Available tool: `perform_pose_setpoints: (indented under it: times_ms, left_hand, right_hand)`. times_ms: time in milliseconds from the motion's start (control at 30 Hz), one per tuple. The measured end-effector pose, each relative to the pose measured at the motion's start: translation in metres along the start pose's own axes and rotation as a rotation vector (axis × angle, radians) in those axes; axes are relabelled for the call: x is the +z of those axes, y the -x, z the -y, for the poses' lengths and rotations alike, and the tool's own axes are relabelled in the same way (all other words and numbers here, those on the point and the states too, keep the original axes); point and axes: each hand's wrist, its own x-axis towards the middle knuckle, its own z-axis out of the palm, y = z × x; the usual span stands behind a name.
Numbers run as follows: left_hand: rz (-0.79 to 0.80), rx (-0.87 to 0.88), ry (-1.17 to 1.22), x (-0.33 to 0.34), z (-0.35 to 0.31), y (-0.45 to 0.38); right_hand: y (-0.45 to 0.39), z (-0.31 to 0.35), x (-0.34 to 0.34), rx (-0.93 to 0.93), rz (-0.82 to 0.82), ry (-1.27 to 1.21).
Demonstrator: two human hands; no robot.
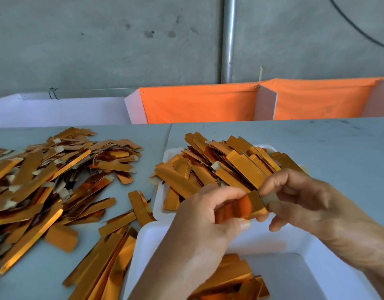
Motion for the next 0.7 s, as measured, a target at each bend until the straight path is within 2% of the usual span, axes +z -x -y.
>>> perform_pose_setpoints:
  times_ms: [300, 467, 700]
  left_hand:
    - [-0.004, 0.040, -0.216, 0.003, -0.001, 0.001]
    - [-0.024, 0.038, -0.199, 0.002, -0.001, 0.001]
    - [-0.017, 0.048, -0.218, 0.001, 0.000, 0.001]
  right_hand:
    - [-0.002, -0.003, 0.008, 0.075, -0.015, 0.030]
    - [-0.002, -0.002, 0.003, 0.167, 0.054, -0.343]
    - [-0.005, -0.010, 0.003, 0.236, 0.064, -0.420]
